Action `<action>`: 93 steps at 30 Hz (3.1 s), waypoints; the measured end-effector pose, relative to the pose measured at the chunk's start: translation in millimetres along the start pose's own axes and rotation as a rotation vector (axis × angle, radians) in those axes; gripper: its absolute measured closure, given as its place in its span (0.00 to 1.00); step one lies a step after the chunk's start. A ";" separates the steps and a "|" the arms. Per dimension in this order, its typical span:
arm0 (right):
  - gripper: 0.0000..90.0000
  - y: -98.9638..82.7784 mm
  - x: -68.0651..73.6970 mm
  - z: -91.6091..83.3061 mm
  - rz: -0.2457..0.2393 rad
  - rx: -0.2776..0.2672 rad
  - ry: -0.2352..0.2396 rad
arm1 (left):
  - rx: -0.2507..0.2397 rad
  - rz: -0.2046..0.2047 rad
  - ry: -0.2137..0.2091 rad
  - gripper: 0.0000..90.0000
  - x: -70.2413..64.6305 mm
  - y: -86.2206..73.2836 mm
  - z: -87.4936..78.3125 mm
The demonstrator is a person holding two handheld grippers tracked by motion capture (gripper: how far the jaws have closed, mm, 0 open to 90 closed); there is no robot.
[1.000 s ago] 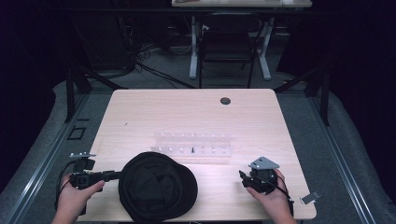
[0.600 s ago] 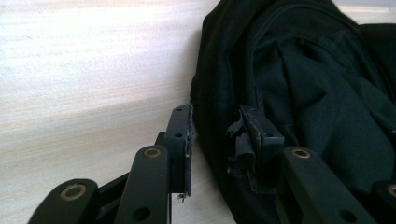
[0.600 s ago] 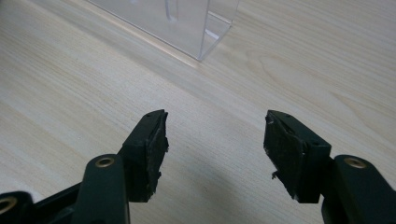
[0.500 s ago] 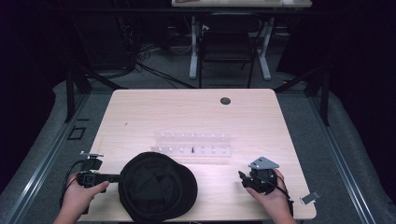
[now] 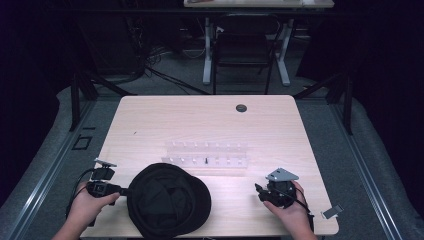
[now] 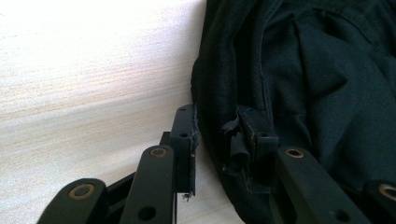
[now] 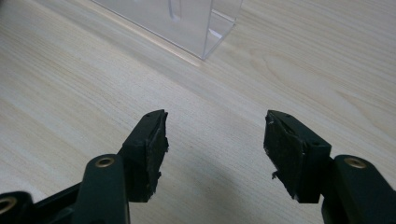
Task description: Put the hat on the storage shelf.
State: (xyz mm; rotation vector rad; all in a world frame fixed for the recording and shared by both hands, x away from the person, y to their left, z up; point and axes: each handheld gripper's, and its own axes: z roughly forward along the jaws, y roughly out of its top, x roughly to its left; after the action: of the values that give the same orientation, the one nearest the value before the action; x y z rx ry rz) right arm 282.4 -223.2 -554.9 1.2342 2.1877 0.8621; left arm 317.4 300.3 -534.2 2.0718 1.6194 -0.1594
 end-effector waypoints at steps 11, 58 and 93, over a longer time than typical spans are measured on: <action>0.43 -0.2 0.1 0.7 0.006 -0.003 0.002 | 0.066 -0.009 0.010 0.85 -4.2 8.5 2.8; 0.42 -2.1 -6.2 3.3 0.045 -0.008 0.009 | 0.081 -0.123 -0.237 0.97 -18.2 30.0 -52.4; 0.42 -2.5 -9.4 5.6 0.061 -0.007 0.018 | 0.001 -0.175 -0.443 0.98 -59.6 48.3 -113.9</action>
State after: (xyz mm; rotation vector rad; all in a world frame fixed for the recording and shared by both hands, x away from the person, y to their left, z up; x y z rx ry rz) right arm 289.2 -230.8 -559.6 1.3013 2.1692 0.9077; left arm 321.8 291.5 -397.2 1.7339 1.5126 -0.6314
